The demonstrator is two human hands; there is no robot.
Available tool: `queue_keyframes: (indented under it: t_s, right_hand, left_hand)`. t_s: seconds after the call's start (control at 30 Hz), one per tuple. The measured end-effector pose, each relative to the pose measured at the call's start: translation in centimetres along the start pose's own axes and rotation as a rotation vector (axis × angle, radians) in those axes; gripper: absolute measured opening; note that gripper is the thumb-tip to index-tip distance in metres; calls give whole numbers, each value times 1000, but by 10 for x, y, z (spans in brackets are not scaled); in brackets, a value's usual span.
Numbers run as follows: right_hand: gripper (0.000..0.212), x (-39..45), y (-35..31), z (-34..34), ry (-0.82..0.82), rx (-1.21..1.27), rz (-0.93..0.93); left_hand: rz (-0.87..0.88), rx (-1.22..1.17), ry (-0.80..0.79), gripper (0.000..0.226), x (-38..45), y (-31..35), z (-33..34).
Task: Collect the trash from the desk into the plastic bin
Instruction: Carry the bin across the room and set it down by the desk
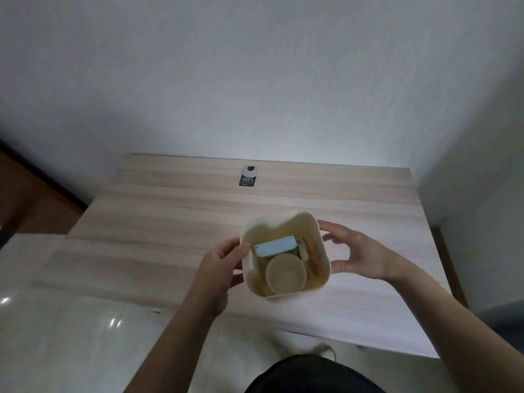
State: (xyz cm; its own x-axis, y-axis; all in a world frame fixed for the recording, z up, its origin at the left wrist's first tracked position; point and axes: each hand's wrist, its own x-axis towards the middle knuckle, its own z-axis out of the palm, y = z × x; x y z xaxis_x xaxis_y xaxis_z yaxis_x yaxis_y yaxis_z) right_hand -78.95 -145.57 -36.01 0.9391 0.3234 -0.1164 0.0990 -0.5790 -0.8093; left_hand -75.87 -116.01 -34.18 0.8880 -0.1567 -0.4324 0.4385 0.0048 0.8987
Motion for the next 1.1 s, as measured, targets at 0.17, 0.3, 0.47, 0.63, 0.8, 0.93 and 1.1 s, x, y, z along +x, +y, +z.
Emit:
queue_keyframes:
  t_s: [0.17,0.3,0.47,0.63,0.8,0.93,1.1]
  right_hand:
    - [103,7,-53,62,-89,154,-135]
    - [92,7,-85,103,-131,363,-134]
    - [62,3,-100,154,-94,505,-51]
    - [65,14,-133,184,-133,571,-64]
    - [70,30,-160,189,-168,554,-100]
    - [79,50,-172,185,-170,520,-128]
    - [87,81,-172,188,-184,548,-109]
  left_hand:
    - [68,21,-14,21,-46,-2,-62]
    - [185,33,-137,41,-81,0,-105]
    - [283,131,-231,54,-119,-6,-151]
    - [384,398,-386,109,-142,-6,-194]
    - [502,510,-230,121,-145,-15,-200]
    - [529,469,-4,102,-142,-22,-204]
    - [437,328,259,105,-127,-30,-211]
